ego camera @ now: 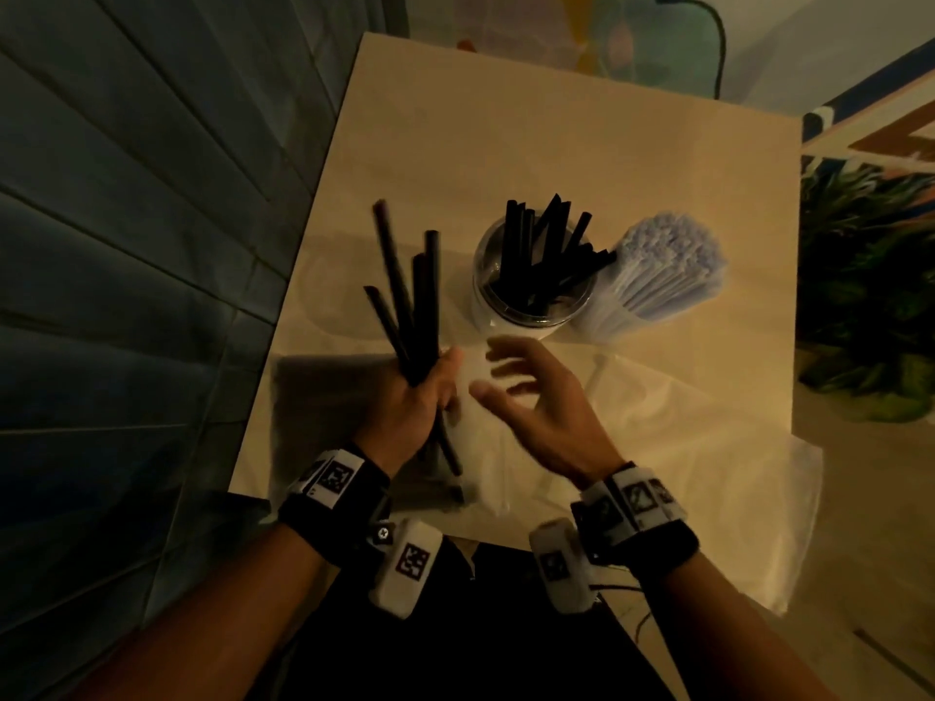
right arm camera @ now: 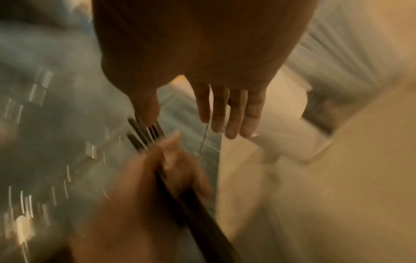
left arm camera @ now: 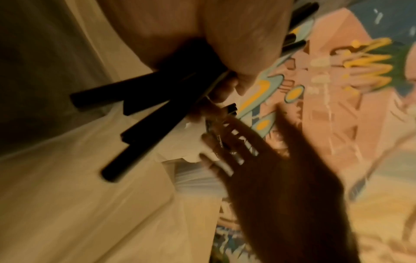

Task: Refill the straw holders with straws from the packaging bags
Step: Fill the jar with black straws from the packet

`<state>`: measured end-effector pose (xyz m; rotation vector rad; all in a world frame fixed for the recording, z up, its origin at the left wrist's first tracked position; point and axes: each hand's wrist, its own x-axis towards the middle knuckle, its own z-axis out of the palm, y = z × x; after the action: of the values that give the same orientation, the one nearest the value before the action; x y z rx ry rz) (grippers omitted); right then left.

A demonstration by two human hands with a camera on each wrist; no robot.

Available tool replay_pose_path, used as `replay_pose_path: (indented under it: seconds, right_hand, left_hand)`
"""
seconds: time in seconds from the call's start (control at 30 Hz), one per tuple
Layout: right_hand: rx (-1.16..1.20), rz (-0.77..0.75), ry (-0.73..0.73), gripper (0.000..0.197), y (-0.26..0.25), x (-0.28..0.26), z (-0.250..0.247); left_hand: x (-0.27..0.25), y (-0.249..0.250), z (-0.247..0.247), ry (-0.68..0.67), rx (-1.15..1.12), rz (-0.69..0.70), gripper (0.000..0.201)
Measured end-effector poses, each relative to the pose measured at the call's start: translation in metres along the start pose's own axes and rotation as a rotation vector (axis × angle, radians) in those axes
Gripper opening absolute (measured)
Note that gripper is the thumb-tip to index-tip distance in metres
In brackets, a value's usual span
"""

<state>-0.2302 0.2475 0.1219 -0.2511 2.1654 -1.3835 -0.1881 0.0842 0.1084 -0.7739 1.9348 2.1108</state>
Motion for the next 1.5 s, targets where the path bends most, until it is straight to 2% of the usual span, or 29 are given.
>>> replay_pose_path:
  seconds: [0.07,0.1,0.17,0.2,0.27,0.33,0.37,0.4,0.43,0.5,0.57,0.63,0.7,0.77,0.83,0.9,0.93,1.03,1.1,1.2,1.27,1.33,1.4,1.5]
  right_hand:
    - [0.235,0.059,-0.039,0.059,-0.017,0.009,-0.001]
    - [0.302,0.072,-0.094,0.054,-0.023,0.012,0.003]
    - [0.344,0.052,-0.165,0.029,-0.037,0.016,0.011]
    - [0.389,0.017,-0.16,0.024,-0.041,0.016,0.012]
    - [0.537,-0.054,-0.076,0.03,-0.046,0.015,0.009]
    - [0.634,-0.167,0.098,0.03,-0.051,0.014,0.0]
    - [0.658,-0.228,0.175,0.031,-0.054,0.012,-0.005]
    - [0.663,-0.28,0.228,0.032,-0.055,0.01,-0.008]
    - [0.646,-0.32,0.251,0.03,-0.058,0.008,-0.009]
    - [0.567,-0.343,0.221,0.026,-0.061,0.001,-0.006]
    - [0.488,-0.319,0.182,0.022,-0.058,-0.001,0.001]
    - [0.464,-0.317,0.204,0.023,-0.06,0.0,-0.002]
    - [0.463,-0.355,0.303,0.026,-0.069,0.009,-0.018]
    - [0.477,-0.415,0.459,0.026,-0.079,0.026,-0.043]
    - [0.439,-0.471,0.598,0.027,-0.084,0.05,-0.066]
    - [0.391,-0.452,0.674,0.028,-0.079,0.075,-0.076]
    - [0.365,-0.406,0.694,0.028,-0.074,0.085,-0.075]
    - [0.257,-0.222,0.637,0.024,-0.05,0.109,-0.064]
    - [0.201,-0.182,0.594,0.021,-0.041,0.113,-0.058]
    - [0.163,-0.27,0.703,0.03,-0.042,0.106,-0.065]
    - [0.163,-0.354,0.819,0.027,-0.046,0.091,-0.075]
    - [0.136,-0.428,0.833,0.014,-0.045,0.069,-0.079]
    - [0.113,-0.397,0.686,0.003,-0.032,0.045,-0.069]
    - [0.01,-0.074,0.356,0.012,0.017,0.023,-0.027]
  left_hand:
    - [-0.005,-0.002,0.003,-0.15,0.045,-0.012,0.013]
    - [-0.008,-0.004,0.007,-0.214,0.124,-0.02,0.011]
    - [-0.014,-0.009,0.013,-0.302,0.209,-0.1,0.039]
    - [-0.015,-0.012,0.012,-0.312,0.21,-0.123,0.04]
    - [-0.015,-0.012,0.009,-0.335,0.126,-0.114,0.028]
    - [-0.01,-0.023,0.002,-0.362,0.008,-0.119,0.07]
    - [-0.008,-0.024,0.001,-0.349,-0.117,-0.174,0.088]
    - [-0.007,-0.023,0.001,-0.33,-0.271,-0.276,0.097]
    - [-0.005,-0.021,0.002,-0.312,-0.387,-0.365,0.099]
    - [-0.001,-0.019,0.006,-0.264,-0.467,-0.466,0.079]
    - [0.005,-0.016,0.009,-0.266,-0.428,-0.458,0.064]
    - [0.01,-0.011,0.014,-0.304,-0.417,-0.444,0.059]
    - [0.014,-0.007,0.015,-0.317,-0.406,-0.439,0.061]
    - [0.018,-0.01,0.01,-0.249,-0.281,-0.357,0.057]
    - [0.024,-0.022,-0.003,-0.169,-0.027,-0.169,0.04]
    - [0.029,-0.04,-0.025,-0.074,0.232,-0.035,0.017]
    - [0.029,-0.049,-0.037,-0.048,0.355,0.008,0.013]
    - [0.022,-0.07,-0.071,-0.038,0.75,0.162,0.031]
    - [0.018,-0.078,-0.089,-0.046,0.961,0.202,0.064]
    - [0.019,-0.09,-0.108,-0.187,1.26,0.034,0.116]
    - [0.021,-0.099,-0.115,-0.243,1.387,-0.052,0.132]
    - [0.023,-0.106,-0.116,-0.253,1.443,-0.096,0.137]
    - [0.024,-0.108,-0.113,-0.247,1.451,-0.12,0.138]
    - [0.023,-0.109,-0.11,-0.203,1.423,-0.093,0.138]
